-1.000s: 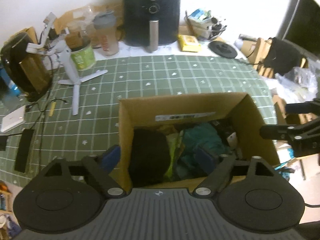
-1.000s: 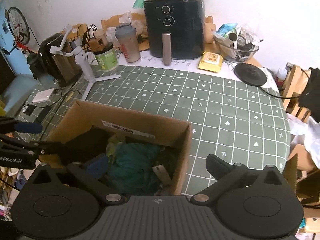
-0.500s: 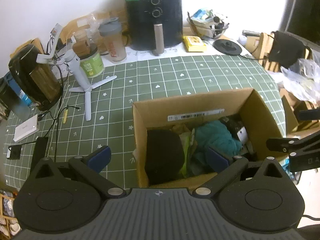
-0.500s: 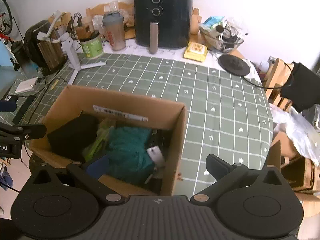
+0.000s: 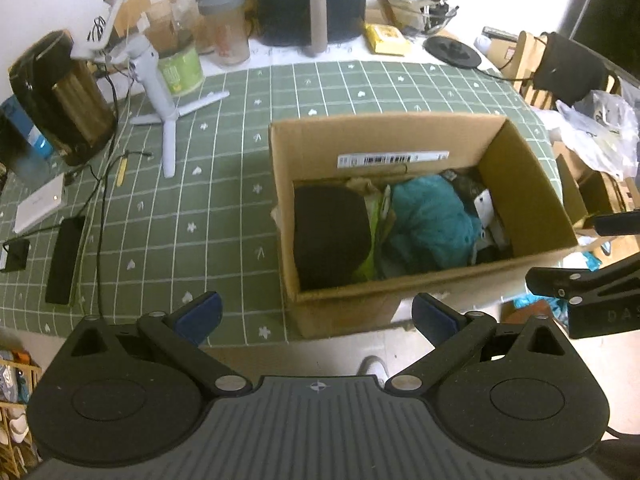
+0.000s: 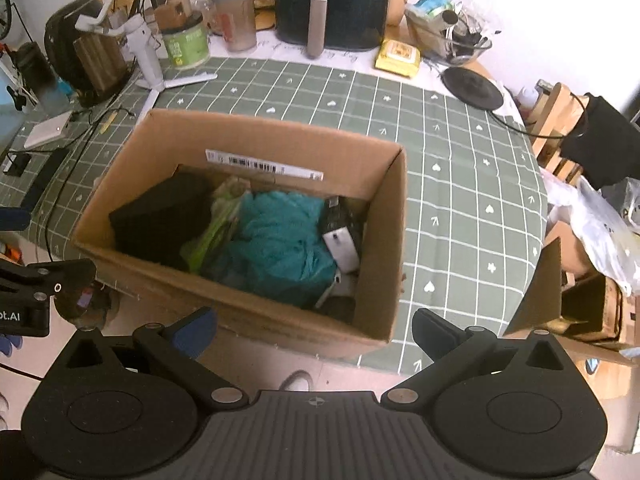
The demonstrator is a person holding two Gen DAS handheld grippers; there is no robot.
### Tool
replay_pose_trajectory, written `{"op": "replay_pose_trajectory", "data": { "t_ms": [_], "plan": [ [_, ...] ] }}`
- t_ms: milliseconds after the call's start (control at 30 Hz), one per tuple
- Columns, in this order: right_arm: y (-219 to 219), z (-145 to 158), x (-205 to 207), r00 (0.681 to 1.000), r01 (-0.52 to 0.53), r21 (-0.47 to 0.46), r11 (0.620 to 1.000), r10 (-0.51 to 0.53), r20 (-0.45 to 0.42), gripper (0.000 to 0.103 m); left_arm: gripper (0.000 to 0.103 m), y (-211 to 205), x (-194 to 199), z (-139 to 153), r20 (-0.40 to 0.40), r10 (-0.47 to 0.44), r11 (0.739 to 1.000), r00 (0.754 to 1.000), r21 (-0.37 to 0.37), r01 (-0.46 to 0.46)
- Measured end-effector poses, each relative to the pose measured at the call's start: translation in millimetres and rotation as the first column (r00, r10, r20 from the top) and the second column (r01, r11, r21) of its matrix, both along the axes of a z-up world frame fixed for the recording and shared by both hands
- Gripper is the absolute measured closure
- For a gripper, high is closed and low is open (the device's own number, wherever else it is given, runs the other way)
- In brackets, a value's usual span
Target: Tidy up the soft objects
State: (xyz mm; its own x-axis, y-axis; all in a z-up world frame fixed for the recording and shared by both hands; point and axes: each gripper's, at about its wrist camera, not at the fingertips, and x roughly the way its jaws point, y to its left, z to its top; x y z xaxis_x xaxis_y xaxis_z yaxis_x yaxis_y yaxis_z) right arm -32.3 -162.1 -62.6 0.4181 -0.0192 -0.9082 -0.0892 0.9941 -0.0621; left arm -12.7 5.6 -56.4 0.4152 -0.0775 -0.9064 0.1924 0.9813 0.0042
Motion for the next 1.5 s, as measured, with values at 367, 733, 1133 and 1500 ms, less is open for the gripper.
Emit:
{"op": "replay_pose_trajectory", "data": {
  "t_ms": [367,733,1133,1500],
  "plan": [
    [6,-8,-7,0.999,0.030,-0.006,1.000,-0.031,-0.040,0.000,0.000,5,-9,-14,-0.070,-0.011,1.000,0.998,-0.020,0.009],
    [9,-12,-10,0.997,0.048,-0.005,0.999,-0.048,-0.056,0.000,0.000,8,-7,-19,-0.091,-0.021,0.999,0.996,-0.027,0.018],
    [4,-10,-8,0.997,0.058,0.007,0.998,-0.058,-0.055,0.000,0.000,4,-3,-19,-0.108,-0.003,1.000,0.994,-0.010,0.002],
    [-2,-9,-7,0.998,0.048,0.020,0.999,-0.047,-0.050,0.000,0.000,-2,0,-18,-0.118,0.021,1.000,0.993,0.019,-0.019]
  ]
}}
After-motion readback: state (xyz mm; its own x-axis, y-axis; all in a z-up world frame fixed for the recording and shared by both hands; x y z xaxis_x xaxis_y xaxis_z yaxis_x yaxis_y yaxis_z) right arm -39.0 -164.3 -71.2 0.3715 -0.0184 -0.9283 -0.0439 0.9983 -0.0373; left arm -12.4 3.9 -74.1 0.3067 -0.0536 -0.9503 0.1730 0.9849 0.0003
